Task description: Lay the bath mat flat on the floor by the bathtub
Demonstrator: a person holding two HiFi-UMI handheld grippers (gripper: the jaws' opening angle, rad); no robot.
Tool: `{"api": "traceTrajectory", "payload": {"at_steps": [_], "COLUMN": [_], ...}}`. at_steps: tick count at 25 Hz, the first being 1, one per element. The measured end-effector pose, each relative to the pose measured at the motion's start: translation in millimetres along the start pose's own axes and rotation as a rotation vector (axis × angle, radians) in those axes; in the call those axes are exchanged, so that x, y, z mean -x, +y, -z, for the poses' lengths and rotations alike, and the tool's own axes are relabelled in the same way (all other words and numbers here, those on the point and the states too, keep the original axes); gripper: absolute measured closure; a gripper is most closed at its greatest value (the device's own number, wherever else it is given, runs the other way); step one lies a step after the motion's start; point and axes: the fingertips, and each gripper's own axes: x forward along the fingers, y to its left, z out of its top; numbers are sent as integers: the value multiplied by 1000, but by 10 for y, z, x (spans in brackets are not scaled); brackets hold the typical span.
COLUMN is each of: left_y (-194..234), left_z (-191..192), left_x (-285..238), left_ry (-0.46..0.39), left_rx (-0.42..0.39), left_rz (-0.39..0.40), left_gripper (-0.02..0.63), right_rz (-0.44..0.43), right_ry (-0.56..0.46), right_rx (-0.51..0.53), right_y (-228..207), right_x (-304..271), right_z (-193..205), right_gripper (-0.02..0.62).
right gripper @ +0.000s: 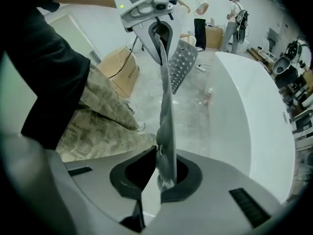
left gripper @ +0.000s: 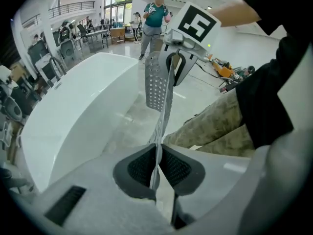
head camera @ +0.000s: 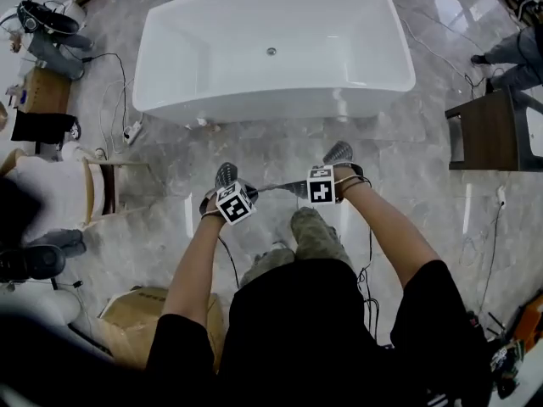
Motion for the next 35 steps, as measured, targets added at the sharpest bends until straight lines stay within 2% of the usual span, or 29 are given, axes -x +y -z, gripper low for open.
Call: {"api": "traceTrajectory", "payload": {"at_steps": [3,10,18,23,25,31,35], "left_y": [-11,165,416,558,589,635,778], "left_z": [60,104,448,738,837,1048,1171], "left_x": [-274,-844,-1906,-2597,-2905,-3646,-4033], "left_ry": [27,21,-9,3,7,24,32], "left_rx": [35,52,64,0,-17,-48,-28], "left_rz": [29,-8,-50,-89,-77,25,50], "left_gripper": [577,577,577,577,577,577,577], "right_rz": [-23,-6,97,165,167,149,131], "right_ry": [0,6,62,83,89,85,91], "right_rx": [-3,-35,-74,4,1,-59,-92], "right_y": [-5,-263,-505,-604,-626,-681,-807], "right_x": [-264,-794,-1878,-2632,-2944,-3706,-4106], "right_z": [118,352,630,754,834,1049,1130], "right_gripper": [571,571,571,571,571,571,571]}}
